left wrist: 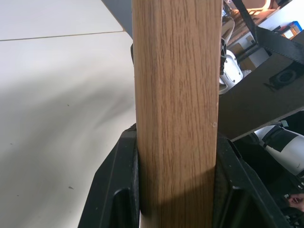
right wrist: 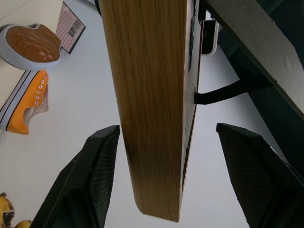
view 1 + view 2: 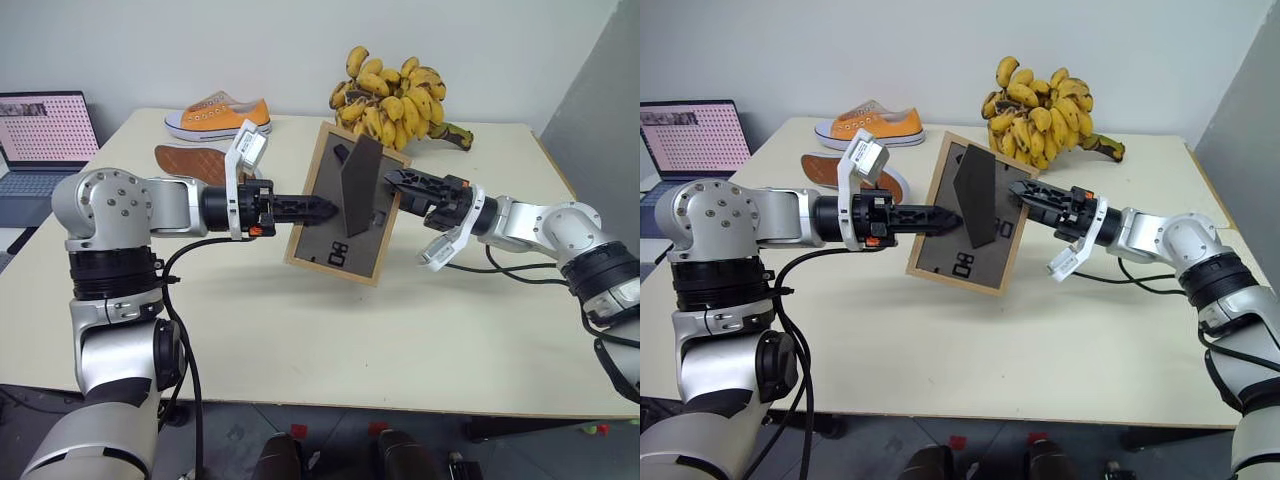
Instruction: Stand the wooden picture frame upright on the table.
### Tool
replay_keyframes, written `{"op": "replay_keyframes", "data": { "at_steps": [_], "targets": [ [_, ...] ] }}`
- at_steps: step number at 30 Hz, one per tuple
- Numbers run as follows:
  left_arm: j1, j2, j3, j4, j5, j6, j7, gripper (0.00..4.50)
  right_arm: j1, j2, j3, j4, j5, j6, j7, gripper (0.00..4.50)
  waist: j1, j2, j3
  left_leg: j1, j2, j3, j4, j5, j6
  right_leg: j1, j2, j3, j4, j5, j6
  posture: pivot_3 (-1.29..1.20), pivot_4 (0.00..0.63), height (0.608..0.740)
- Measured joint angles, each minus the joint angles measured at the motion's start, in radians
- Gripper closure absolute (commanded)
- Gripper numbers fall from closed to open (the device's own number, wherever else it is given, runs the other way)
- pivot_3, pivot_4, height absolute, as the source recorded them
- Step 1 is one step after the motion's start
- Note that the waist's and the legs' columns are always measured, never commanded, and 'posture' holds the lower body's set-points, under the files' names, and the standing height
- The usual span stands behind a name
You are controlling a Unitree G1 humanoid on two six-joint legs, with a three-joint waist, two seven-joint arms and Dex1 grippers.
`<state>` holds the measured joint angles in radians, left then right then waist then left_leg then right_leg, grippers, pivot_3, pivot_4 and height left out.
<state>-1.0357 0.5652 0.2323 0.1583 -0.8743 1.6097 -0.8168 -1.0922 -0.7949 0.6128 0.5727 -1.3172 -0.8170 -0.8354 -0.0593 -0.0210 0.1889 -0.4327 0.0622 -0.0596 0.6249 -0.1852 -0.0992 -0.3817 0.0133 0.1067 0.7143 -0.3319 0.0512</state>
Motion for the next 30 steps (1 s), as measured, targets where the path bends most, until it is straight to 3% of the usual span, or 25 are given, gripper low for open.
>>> {"op": "replay_keyframes", "data": {
  "at_steps": [3,4,12,23,25,30],
  "targets": [
    [0.000,0.000,0.000,0.000,-0.011,0.000,0.000,3.22,-0.015,0.002,0.003,0.018,-0.005,0.000,-0.015,1.08,0.000,0.000,0.000,0.000,0.000,0.000,0.000,0.000,0.000,0.000,0.000,0.000,0.000,0.000,0.000,0.00,0.150,0.740],
    [0.000,0.001,0.000,0.000,-0.012,0.000,0.000,3.22,-0.023,0.002,0.005,0.026,-0.008,0.000,-0.019,1.45,0.000,0.000,0.000,0.000,0.000,0.000,0.000,0.000,0.000,0.000,0.000,0.000,0.000,0.000,0.000,0.00,0.150,0.740],
    [0.003,0.003,0.003,-0.002,-0.030,0.000,-0.001,3.22,-0.045,0.007,0.027,0.062,-0.024,0.004,-0.060,3.05,0.000,0.000,0.000,0.000,0.000,0.000,0.000,0.000,0.000,0.000,0.000,0.000,0.000,0.000,0.000,0.00,0.150,0.740],
    [0.003,0.003,0.011,-0.002,-0.040,-0.002,0.001,3.22,-0.047,0.006,0.031,0.062,-0.026,0.020,-0.088,3.14,0.000,0.000,0.000,0.000,0.000,0.000,0.000,0.000,0.000,0.000,0.000,0.000,0.000,0.000,0.000,0.00,0.150,0.740],
    [0.002,0.003,0.012,0.001,-0.040,-0.002,0.002,2.52,-0.047,0.006,0.031,0.062,-0.026,0.020,-0.088,3.14,0.000,0.000,0.000,0.000,0.000,0.000,0.000,0.000,0.000,0.000,0.000,0.000,0.000,0.000,0.000,0.00,0.150,0.740],
    [0.002,0.001,0.010,0.003,-0.030,-0.011,0.024,1.46,-0.047,0.008,0.041,0.061,-0.033,0.020,-0.076,3.14,0.000,0.000,0.000,0.000,0.000,0.000,0.000,0.000,0.000,0.000,0.000,0.000,0.000,0.000,0.000,0.00,0.150,0.740]
  ]
}}
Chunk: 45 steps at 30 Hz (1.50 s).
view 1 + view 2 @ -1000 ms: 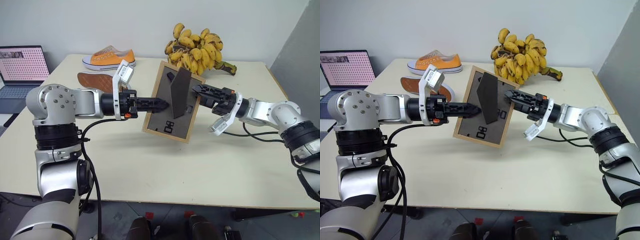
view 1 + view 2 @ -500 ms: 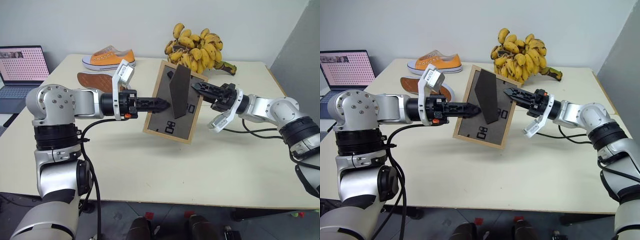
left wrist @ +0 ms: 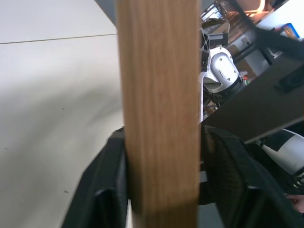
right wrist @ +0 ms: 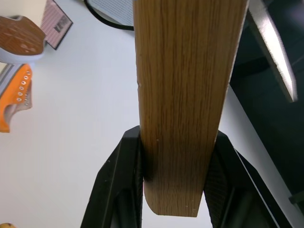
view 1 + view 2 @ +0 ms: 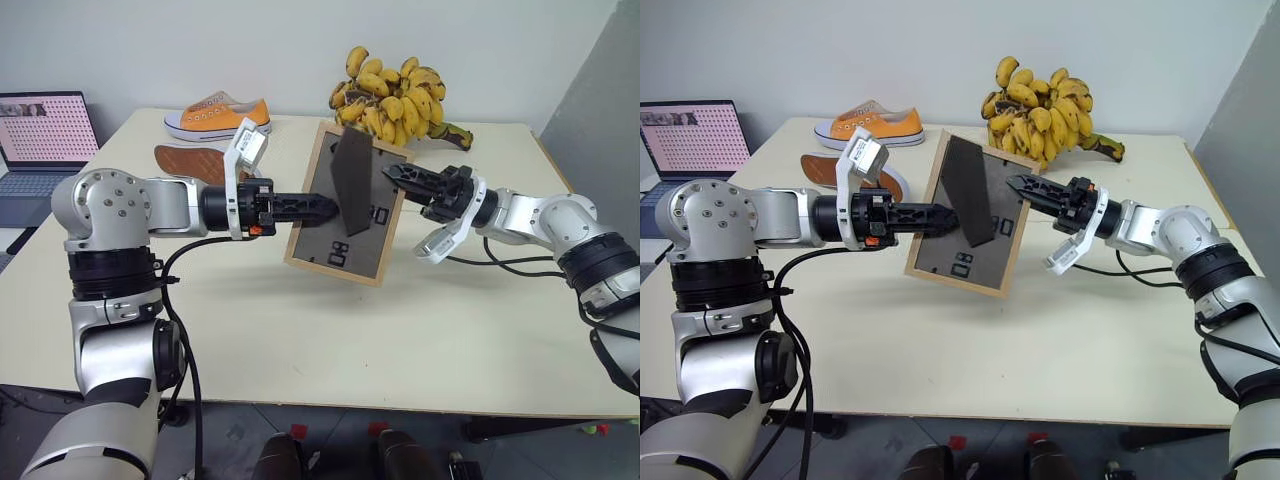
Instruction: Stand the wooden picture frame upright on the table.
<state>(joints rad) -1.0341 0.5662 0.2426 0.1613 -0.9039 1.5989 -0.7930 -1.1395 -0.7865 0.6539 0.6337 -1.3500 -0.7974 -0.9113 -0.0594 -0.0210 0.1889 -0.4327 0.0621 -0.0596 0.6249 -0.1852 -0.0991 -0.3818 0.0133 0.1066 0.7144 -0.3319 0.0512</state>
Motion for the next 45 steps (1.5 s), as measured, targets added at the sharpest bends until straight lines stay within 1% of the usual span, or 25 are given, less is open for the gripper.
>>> {"op": "replay_keyframes", "data": {
  "at_steps": [2,6,9,11,14,15,17,19,20,22,23,24,25,26,27,29,31,35,40,45],
  "targets": [
    [0.000,0.001,0.000,-0.002,0.002,-0.021,0.000,1.13,0.000,0.000,0.003,0.000,-0.003,0.000,0.005,3.14,0.000,0.000,0.000,0.000,0.000,0.000,0.000,0.000,0.000,0.000,0.000,0.000,0.000,0.000,0.000,0.00,0.150,0.740],
    [0.025,0.020,-0.005,-0.063,0.017,-0.121,0.000,1.13,0.000,0.002,0.007,0.001,-0.002,-0.002,0.010,3.14,-0.001,0.000,0.000,0.000,0.000,0.000,0.000,0.000,0.000,0.000,0.000,0.000,0.000,0.000,0.000,0.00,0.150,0.740],
    [0.068,0.037,0.019,-0.118,0.016,-0.170,0.001,1.13,-0.001,0.004,0.008,0.002,-0.002,-0.011,0.013,3.14,-0.001,0.000,0.000,0.000,0.000,0.000,0.000,0.000,0.000,0.000,0.000,0.000,0.000,0.000,0.000,0.00,0.150,0.740],
    [0.108,0.064,0.078,-0.174,-0.009,-0.180,0.007,1.13,-0.006,0.007,0.011,0.006,-0.001,-0.025,0.014,3.14,-0.004,0.000,0.000,0.000,0.001,0.000,0.000,0.000,0.000,-0.001,0.000,0.000,0.000,0.000,0.000,0.00,0.150,0.740],
    [0.196,0.145,0.241,-0.313,-0.088,-0.197,0.007,1.13,-0.017,0.013,0.028,0.055,-0.001,-0.050,0.024,3.14,-0.014,0.000,0.000,0.000,0.001,0.001,-0.001,0.000,0.000,-0.001,0.000,0.000,0.000,0.000,0.000,0.00,0.150,0.740],
    [0.246,0.181,0.292,-0.365,-0.109,-0.207,0.006,1.13,-0.022,0.023,0.030,0.085,0.008,-0.068,0.040,3.14,-0.016,0.000,0.000,0.000,0.000,0.000,-0.001,0.000,0.000,-0.001,-0.001,0.000,0.000,0.000,0.000,0.00,0.150,0.740],
    [0.389,0.246,0.391,-0.488,-0.154,-0.210,-0.013,1.13,-0.027,0.041,0.029,0.147,0.074,-0.120,0.083,3.14,-0.025,0.000,0.000,0.001,0.000,0.002,-0.001,0.000,0.000,0.000,-0.002,0.002,0.000,0.000,0.000,0.00,0.150,0.740],
    [0.563,0.298,0.485,-0.593,-0.196,-0.202,-0.045,1.13,-0.035,0.088,-0.004,0.255,0.214,-0.212,0.193,3.14,-0.033,-0.003,0.001,0.002,0.000,0.002,0.000,-0.001,0.001,0.002,-0.002,0.001,0.000,0.000,0.000,0.00,0.150,0.740],
    [0.643,0.313,0.535,-0.639,-0.218,-0.202,-0.056,1.13,-0.045,0.125,-0.028,0.329,0.318,-0.266,0.295,3.14,-0.034,-0.004,0.001,0.003,0.001,0.001,0.000,0.000,0.001,0.003,-0.002,0.000,0.000,0.000,0.000,0.00,0.150,0.740],
    [0.753,0.337,0.600,-0.710,-0.248,-0.206,-0.073,1.13,-0.045,0.187,-0.088,0.433,0.532,-0.334,0.500,3.14,-0.039,-0.008,0.005,0.009,0.001,-0.002,0.000,-0.001,0.001,0.011,-0.002,-0.003,-0.001,0.000,-0.001,0.00,0.150,0.740],
    [0.793,0.343,0.630,-0.742,-0.259,-0.216,-0.079,1.13,-0.033,0.232,-0.122,0.438,0.680,-0.313,0.677,3.14,-0.036,-0.010,0.005,0.009,0.000,-0.005,-0.001,-0.001,0.001,0.013,-0.002,-0.005,-0.001,0.000,-0.001,0.00,0.150,0.740],
    [0.862,0.355,0.668,-0.781,-0.267,-0.227,-0.086,1.13,0.007,0.305,-0.201,0.402,0.913,-0.213,0.939,3.14,-0.038,-0.014,0.005,0.016,0.004,-0.005,-0.002,-0.001,0.001,0.022,-0.001,-0.006,-0.004,0.000,-0.001,0.00,0.150,0.740],
    [0.904,0.352,0.676,-0.809,-0.276,-0.233,-0.088,1.13,0.045,0.383,-0.277,0.368,1.134,-0.091,1.156,3.14,-0.041,-0.014,0.006,0.024,0.004,-0.008,-0.003,-0.001,0.001,0.032,-0.001,-0.009,-0.005,-0.001,-0.002,0.00,0.150,0.740],
    [0.927,0.351,0.680,-0.839,-0.288,-0.242,-0.087,1.13,0.071,0.434,-0.328,0.327,1.310,0.028,1.341,3.14,-0.038,-0.013,0.007,0.026,0.002,-0.010,-0.003,-0.001,0.001,0.034,-0.002,-0.010,-0.005,-0.001,-0.003,0.00,0.150,0.740],
    [0.952,0.351,0.688,-0.863,-0.311,-0.259,-0.078,1.13,0.095,0.458,-0.362,0.273,1.455,0.169,1.529,3.14,-0.027,-0.011,0.008,0.026,0.001,-0.011,-0.003,-0.001,0.000,0.034,-0.002,-0.011,-0.006,-0.001,-0.003,0.00,0.150,0.740],
    [0.979,0.351,0.699,-0.869,-0.336,-0.279,-0.058,1.13,0.121,0.472,-0.390,0.211,1.565,0.319,1.691,3.14,-0.007,-0.010,0.010,0.025,0.001,-0.013,-0.003,-0.002,0.000,0.034,-0.002,-0.013,-0.007,-0.002,-0.004,0.00,0.150,0.740],
    [0.996,0.359,0.708,-0.867,-0.367,-0.303,-0.022,1.13,0.161,0.486,-0.427,0.121,1.663,0.498,1.797,3.14,0.005,-0.009,0.010,0.024,0.001,-0.013,-0.004,-0.002,0.000,0.033,-0.001,-0.013,-0.008,-0.003,-0.005,0.00,0.150,0.740],
    [1.024,0.392,0.734,-0.852,-0.416,-0.334,0.031,1.13,0.245,0.493,-0.450,-0.011,1.727,0.677,1.862,3.14,0.008,-0.009,0.011,0.023,0.001,-0.012,-0.008,-0.002,0.000,0.029,-0.001,-0.012,-0.009,-0.004,-0.006,0.00,0.150,0.740],
    [1.077,0.427,0.744,-0.844,-0.439,-0.372,0.062,1.13,0.357,0.513,-0.469,-0.091,1.728,0.831,1.864,3.14,0.003,-0.008,0.011,0.023,0.003,-0.009,-0.015,-0.002,0.000,0.024,0.001,-0.010,-0.009,-0.005,-0.008,0.00,0.150,0.740],
    [1.138,0.453,0.744,-0.832,-0.408,-0.413,0.043,1.13,0.432,0.531,-0.491,-0.133,1.727,0.922,1.838,3.14,0.002,-0.008,0.011,0.016,0.003,-0.009,-0.015,-0.002,-0.001,0.017,0.001,-0.010,-0.009,-0.005,-0.008,0.00,0.150,0.740]
  ]
}}
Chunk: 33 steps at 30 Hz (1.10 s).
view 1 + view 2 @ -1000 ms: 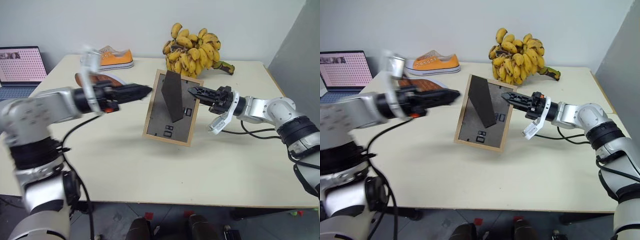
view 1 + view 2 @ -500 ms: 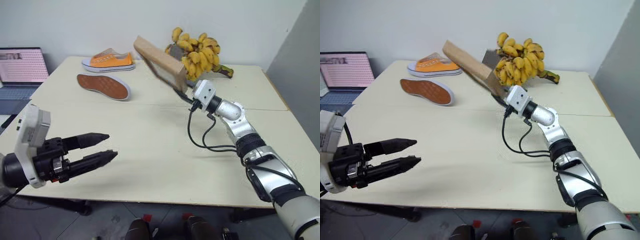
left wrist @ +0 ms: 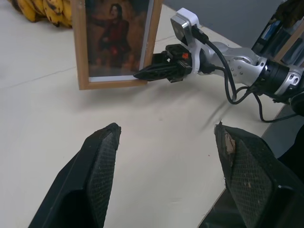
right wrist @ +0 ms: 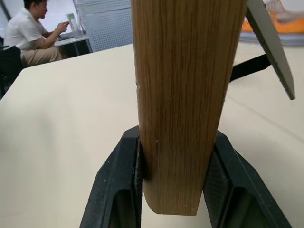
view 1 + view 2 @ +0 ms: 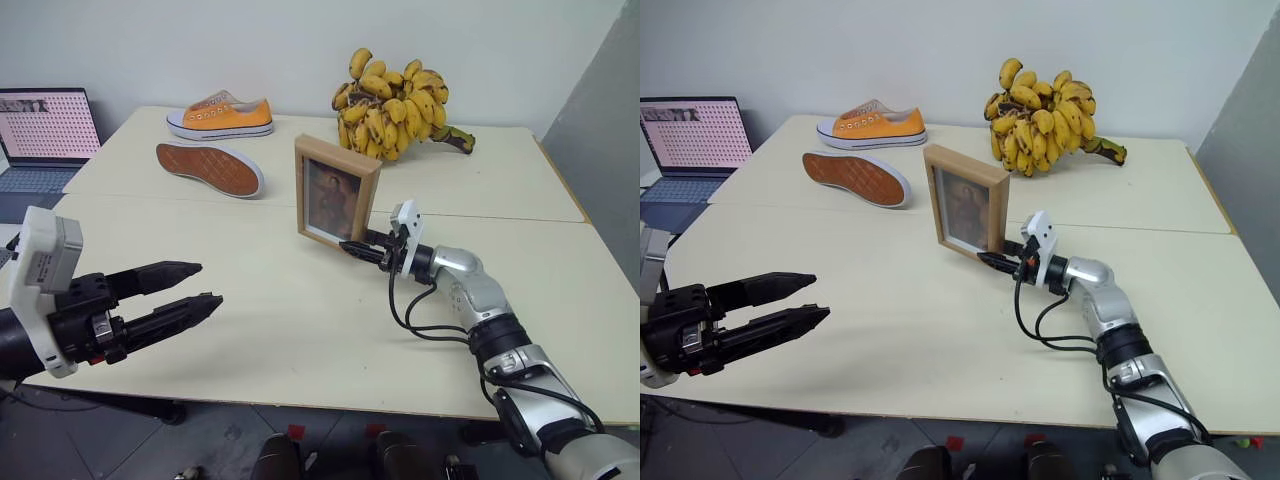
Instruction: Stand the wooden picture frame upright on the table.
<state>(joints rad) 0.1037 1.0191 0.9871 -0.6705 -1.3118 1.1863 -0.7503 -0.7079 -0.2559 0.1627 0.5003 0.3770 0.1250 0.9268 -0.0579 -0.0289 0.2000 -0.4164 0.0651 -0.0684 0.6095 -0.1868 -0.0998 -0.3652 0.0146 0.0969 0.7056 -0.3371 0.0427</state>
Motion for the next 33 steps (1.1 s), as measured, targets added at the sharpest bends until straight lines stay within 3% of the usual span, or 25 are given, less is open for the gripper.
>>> {"op": "replay_keyframes", "data": {
  "at_steps": [16,18,26,33],
  "targets": [
    [-0.021,0.053,-0.079,0.063,0.060,-0.101,-0.026,1.13,0.168,0.064,-0.031,-0.112,-0.003,0.096,-0.099,3.14,-0.001,0.000,0.000,-0.002,0.001,0.004,0.000,0.000,0.000,-0.005,0.000,0.003,0.000,0.000,0.000,0.00,0.150,0.740],
    [-0.034,0.058,-0.092,0.070,0.057,-0.104,-0.025,1.03,0.184,0.071,-0.036,-0.131,-0.002,0.105,-0.109,2.55,-0.001,0.000,0.000,-0.002,0.001,0.004,0.000,0.000,0.000,-0.005,0.000,0.003,0.000,0.000,0.000,0.00,0.150,0.740],
    [-0.077,0.066,-0.141,0.085,0.063,-0.122,-0.015,1.03,0.211,0.074,-0.043,-0.150,-0.014,0.124,-0.132,0.95,-0.001,0.000,0.000,-0.002,0.001,0.005,0.000,0.000,0.000,-0.005,0.000,0.003,0.000,0.000,0.000,0.00,0.150,0.740],
    [-0.124,-0.023,-0.243,0.069,0.104,-0.203,0.103,1.03,0.227,0.025,-0.040,-0.220,-0.046,0.135,-0.130,0.95,0.002,0.000,0.000,-0.003,0.000,0.005,-0.001,0.000,0.000,-0.005,0.000,0.004,0.000,0.000,0.001,0.00,0.150,0.740]
  ]
}}
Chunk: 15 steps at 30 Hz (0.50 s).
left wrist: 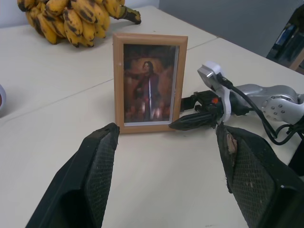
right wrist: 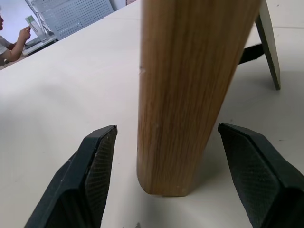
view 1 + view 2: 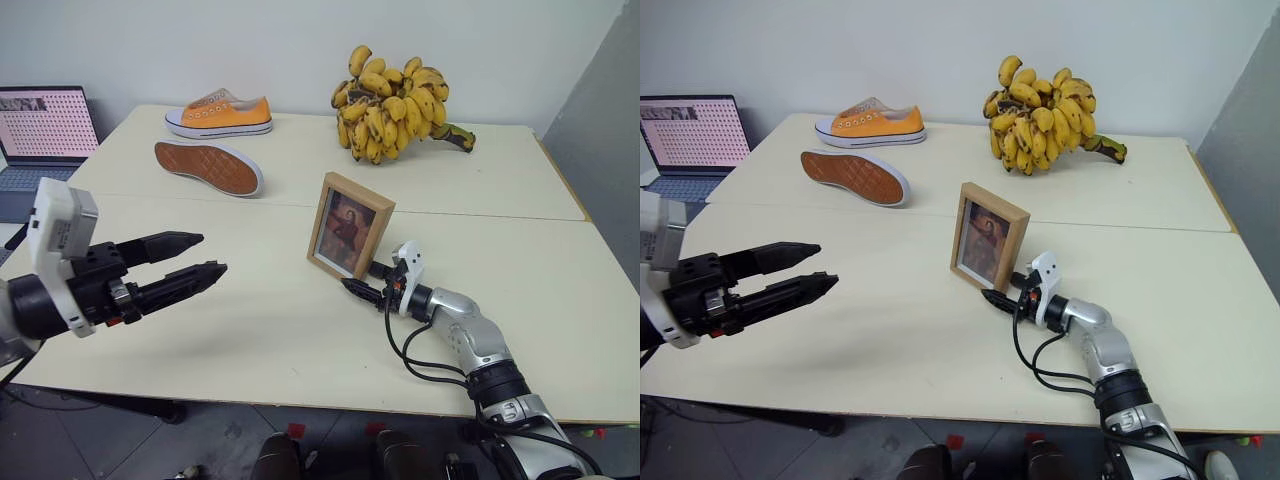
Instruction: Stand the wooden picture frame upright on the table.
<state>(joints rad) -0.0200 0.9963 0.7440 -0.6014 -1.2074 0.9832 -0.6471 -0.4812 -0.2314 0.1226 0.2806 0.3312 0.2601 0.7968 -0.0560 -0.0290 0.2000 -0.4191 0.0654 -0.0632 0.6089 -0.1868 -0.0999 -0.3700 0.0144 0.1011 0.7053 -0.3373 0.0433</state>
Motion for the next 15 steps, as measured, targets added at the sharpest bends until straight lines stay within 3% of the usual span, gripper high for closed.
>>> {"op": "replay_keyframes", "data": {
  "at_steps": [4,11,15],
  "targets": [
    [-0.013,-0.020,-0.046,-0.005,0.033,-0.034,0.033,1.03,0.022,-0.060,0.000,-0.088,-0.001,0.040,0.016,0.95,-0.001,-0.001,0.000,-0.001,0.000,0.000,0.000,0.000,0.000,-0.001,0.000,0.000,0.000,0.000,0.000,0.00,0.150,0.740],
    [-0.041,-0.051,-0.153,0.005,0.121,-0.102,0.045,1.03,0.136,-0.411,-0.036,-0.397,0.055,0.216,0.185,0.95,0.009,0.001,0.001,-0.003,-0.001,0.000,0.001,0.000,0.000,-0.002,0.000,0.001,-0.001,0.000,0.001,0.00,0.150,0.740],
    [-0.084,-0.051,-0.177,0.036,0.135,-0.118,0.027,1.03,0.109,-0.515,-0.100,-0.493,0.098,0.257,0.237,0.95,-0.002,0.001,0.001,-0.002,0.001,0.000,0.001,0.000,0.000,-0.002,0.001,0.001,-0.001,-0.001,0.002,0.00,0.150,0.740]
  ]
}}
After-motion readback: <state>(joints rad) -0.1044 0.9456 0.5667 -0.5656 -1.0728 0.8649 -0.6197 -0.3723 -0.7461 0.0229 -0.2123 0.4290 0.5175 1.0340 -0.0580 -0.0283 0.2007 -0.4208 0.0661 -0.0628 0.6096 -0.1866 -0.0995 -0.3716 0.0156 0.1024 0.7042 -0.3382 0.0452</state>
